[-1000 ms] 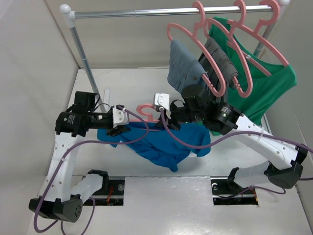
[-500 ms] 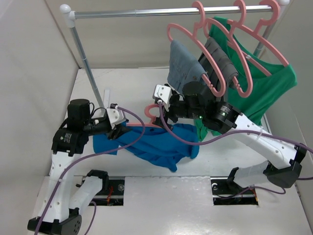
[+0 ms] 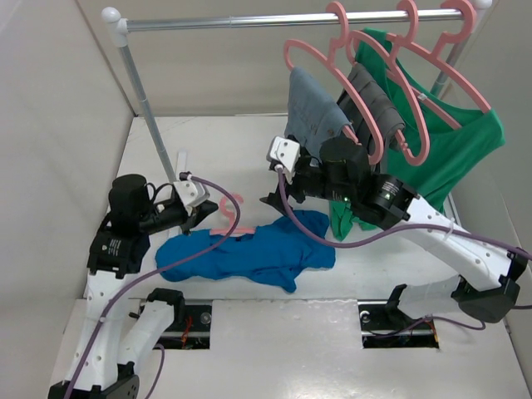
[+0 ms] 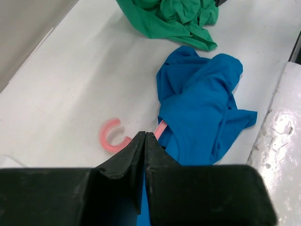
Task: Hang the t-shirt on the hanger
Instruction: Place tshirt on hanger
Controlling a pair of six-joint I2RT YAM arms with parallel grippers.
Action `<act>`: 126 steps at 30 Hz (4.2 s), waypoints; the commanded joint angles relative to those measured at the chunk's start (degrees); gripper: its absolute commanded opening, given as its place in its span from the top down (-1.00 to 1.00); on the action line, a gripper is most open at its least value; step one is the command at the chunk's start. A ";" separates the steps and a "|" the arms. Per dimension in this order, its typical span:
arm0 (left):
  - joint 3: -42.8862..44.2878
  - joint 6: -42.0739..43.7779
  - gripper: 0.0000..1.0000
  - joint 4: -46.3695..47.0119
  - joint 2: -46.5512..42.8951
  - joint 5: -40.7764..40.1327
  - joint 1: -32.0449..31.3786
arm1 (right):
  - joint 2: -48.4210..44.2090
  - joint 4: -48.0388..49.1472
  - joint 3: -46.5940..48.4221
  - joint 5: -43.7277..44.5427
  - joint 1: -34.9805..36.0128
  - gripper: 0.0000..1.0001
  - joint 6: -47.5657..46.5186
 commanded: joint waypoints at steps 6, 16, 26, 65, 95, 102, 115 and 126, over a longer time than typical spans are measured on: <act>-8.71 10.08 1.00 -3.15 2.53 -3.71 -0.23 | 4.23 8.27 -12.70 -6.37 -0.20 -1.00 4.30; -13.49 1.91 0.49 10.56 0.61 -21.12 2.84 | 35.41 10.86 -2.66 -13.67 -3.45 -0.97 7.03; -17.45 0.86 0.60 8.63 -4.84 -28.25 2.84 | 46.35 7.96 2.38 -15.35 -3.45 -0.54 4.66; 2.31 17.46 -0.98 -1.11 2.37 9.44 2.84 | 1.80 21.22 -18.80 25.08 10.17 1.00 -6.33; 11.38 34.56 0.58 -24.61 24.69 5.75 -4.10 | -3.74 18.32 -15.90 34.66 18.61 1.00 -15.03; 11.38 24.95 1.00 -14.85 19.95 5.76 -4.10 | -3.74 18.32 -17.03 35.18 18.61 1.00 -15.03; 4.61 14.83 0.93 -9.73 10.00 14.98 -4.10 | -4.80 22.54 -20.03 36.60 18.61 1.00 -13.26; 11.55 15.36 -0.17 -14.58 20.20 12.09 -4.10 | -4.80 22.54 -18.71 38.88 19.13 1.00 -20.03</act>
